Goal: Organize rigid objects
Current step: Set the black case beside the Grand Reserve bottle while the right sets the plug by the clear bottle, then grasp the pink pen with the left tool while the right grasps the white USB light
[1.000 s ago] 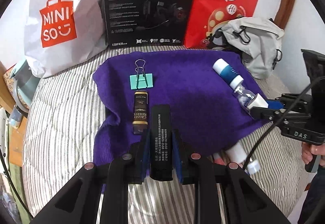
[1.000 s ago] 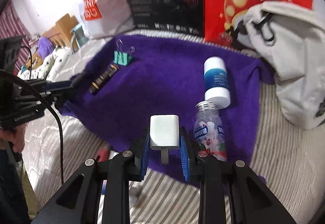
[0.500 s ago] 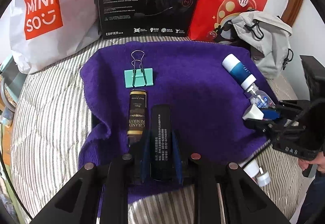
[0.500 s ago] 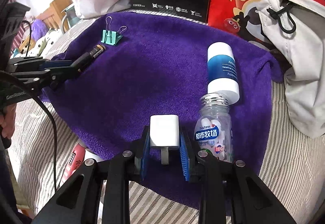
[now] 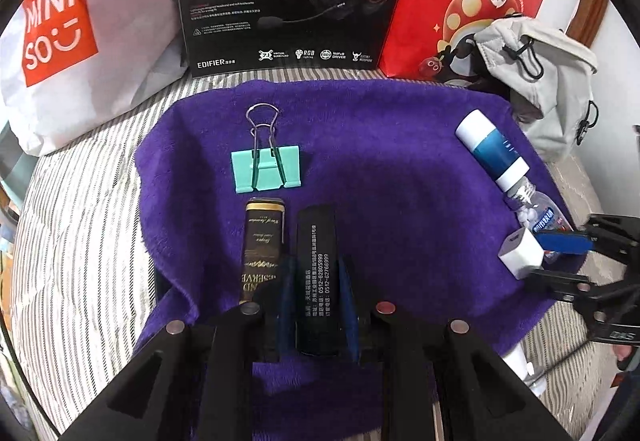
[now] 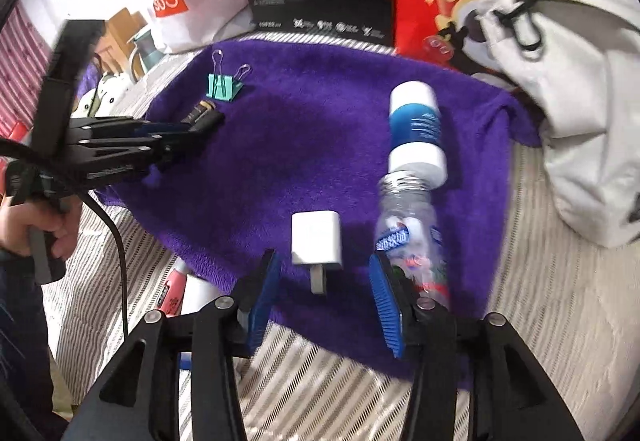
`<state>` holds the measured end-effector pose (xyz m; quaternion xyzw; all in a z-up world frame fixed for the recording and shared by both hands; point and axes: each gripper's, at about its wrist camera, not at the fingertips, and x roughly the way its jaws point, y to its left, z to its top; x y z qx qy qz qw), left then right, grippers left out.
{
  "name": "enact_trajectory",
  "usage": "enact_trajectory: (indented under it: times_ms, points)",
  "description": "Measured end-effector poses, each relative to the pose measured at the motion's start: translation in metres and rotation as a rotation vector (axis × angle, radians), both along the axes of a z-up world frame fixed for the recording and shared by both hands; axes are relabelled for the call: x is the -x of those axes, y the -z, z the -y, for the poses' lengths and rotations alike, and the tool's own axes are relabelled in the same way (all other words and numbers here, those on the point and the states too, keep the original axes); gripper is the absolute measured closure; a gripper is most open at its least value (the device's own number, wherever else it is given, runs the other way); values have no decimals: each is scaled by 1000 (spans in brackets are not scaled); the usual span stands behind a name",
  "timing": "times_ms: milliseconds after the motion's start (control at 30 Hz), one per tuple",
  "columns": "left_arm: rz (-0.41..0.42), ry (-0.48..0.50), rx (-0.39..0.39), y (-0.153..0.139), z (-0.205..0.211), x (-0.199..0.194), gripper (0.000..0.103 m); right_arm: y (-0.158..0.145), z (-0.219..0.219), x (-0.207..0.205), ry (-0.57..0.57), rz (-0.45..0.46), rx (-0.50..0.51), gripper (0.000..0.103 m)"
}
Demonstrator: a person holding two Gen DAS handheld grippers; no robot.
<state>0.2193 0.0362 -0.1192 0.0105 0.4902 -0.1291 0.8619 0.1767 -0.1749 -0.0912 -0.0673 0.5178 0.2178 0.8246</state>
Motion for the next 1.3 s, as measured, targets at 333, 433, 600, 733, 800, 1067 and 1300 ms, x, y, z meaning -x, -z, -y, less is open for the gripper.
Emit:
enact_trajectory:
  times_ms: [333,433,600,733,800,1067,1300]
  points:
    - [16,-3,-56,0,8,-14,82,-21,25,31,55,44,-61,47]
    - [22,-14,-56,-1,9,-12,82,-13,32,37,80,28,-85,46]
    - [6,-9,-43,-3,13,-4,67,-17,44,50,133,26,-146,46]
    - [3,2,-81,-5,21,6,60,-22,49,63,157,37,-151,46]
    - [-9,-6,-77,-8,20,12,60,-24,53,69,168,41,-169,46]
    - [43,-16,-39,-43,20,62,60,-26,60,88,220,48,-146,46]
    - [14,33,-7,-35,45,106,60,-27,61,113,225,57,-140,46]
